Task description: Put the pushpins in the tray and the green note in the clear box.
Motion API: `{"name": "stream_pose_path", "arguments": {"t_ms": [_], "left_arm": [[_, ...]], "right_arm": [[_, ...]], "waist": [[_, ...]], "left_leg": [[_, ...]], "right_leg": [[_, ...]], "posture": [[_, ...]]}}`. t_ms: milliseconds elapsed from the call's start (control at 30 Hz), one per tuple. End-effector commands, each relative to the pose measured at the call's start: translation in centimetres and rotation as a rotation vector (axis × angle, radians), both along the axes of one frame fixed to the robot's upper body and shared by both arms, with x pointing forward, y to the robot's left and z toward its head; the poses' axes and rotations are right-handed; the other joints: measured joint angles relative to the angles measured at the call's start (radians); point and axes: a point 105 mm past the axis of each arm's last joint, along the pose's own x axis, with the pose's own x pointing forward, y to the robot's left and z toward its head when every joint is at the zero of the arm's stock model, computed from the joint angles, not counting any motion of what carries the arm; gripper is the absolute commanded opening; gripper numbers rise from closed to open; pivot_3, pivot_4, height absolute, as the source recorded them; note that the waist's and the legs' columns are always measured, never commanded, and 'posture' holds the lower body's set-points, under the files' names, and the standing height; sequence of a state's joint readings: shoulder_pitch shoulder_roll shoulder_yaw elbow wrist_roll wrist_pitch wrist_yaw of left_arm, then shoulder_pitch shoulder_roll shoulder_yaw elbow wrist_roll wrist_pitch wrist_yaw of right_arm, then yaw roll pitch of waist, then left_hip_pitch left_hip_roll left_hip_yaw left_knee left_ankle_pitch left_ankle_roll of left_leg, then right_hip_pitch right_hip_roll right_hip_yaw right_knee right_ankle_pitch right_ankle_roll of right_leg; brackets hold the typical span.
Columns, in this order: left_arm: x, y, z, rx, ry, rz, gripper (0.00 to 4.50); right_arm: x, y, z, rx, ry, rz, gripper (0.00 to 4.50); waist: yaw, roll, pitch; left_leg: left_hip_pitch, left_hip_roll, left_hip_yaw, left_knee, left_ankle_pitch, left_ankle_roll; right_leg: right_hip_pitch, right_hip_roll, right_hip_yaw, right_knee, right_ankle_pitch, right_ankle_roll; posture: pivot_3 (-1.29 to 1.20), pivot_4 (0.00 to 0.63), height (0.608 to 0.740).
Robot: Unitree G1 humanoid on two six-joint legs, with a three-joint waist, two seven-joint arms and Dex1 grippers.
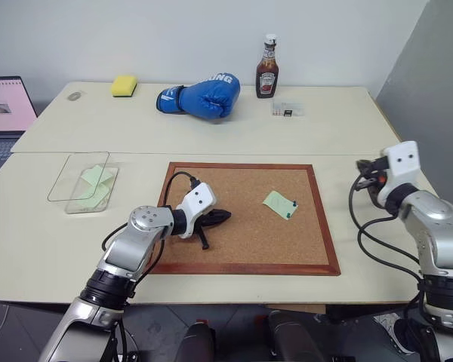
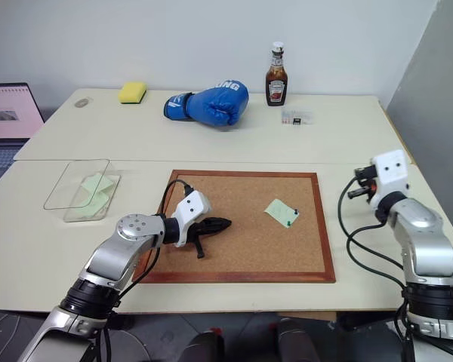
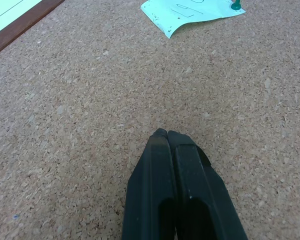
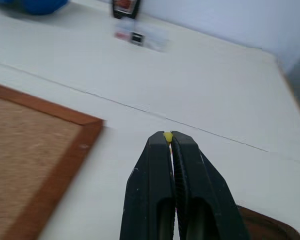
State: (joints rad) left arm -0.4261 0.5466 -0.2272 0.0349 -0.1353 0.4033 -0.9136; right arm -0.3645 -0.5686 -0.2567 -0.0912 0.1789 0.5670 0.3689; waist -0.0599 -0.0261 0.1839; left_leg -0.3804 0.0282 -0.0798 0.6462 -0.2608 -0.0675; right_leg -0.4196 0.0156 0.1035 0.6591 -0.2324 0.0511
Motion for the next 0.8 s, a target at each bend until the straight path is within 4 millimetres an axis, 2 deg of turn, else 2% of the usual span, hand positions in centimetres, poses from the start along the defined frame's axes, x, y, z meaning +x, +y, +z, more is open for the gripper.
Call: {"name": "stream_pose_path", "arguments": {"t_ms": [33,367,800], "left_arm": [[-0.1,0.2,-0.9,0.027,0.033,-0.008,0.0],[0.1,0.0,-0.8,0.033,0.03,-0.023,0.0],[-0.1,0.3,-0.8,0.035,0.032,-0.017,0.0]], "right_arm": [[-0.5,-2.9,0.8,0.024,-0.031,-0.128,0.01],[-0.1,-5.5,-1.5,0.161,0.032,-0.219,0.01],[2.1,-7.2,-4.0,0.271,0.072,-0.284,0.01]], "waist": [[0.0,0.0,0.0],[0.0,0.001,0.0],[-0.005,0.002,-0.001]], "left_leg": [[0.0,0.0,0.0,0.0,0.0,0.0],[0.0,0.0,0.0,0.0,0.0,0.0],[0.0,-0.001,0.001,0.0,0.0,0.0]], "right_leg": [[0.0,0.0,0.0,0.0,0.0,0.0],[0.0,0.0,0.0,0.0,0.0,0.0],[0.0,0.0,0.001,0.0,0.0,0.0]], "posture": [[0.0,0.15,0.74],[0.0,0.15,0.74],[0.0,0.15,0.74]]}}
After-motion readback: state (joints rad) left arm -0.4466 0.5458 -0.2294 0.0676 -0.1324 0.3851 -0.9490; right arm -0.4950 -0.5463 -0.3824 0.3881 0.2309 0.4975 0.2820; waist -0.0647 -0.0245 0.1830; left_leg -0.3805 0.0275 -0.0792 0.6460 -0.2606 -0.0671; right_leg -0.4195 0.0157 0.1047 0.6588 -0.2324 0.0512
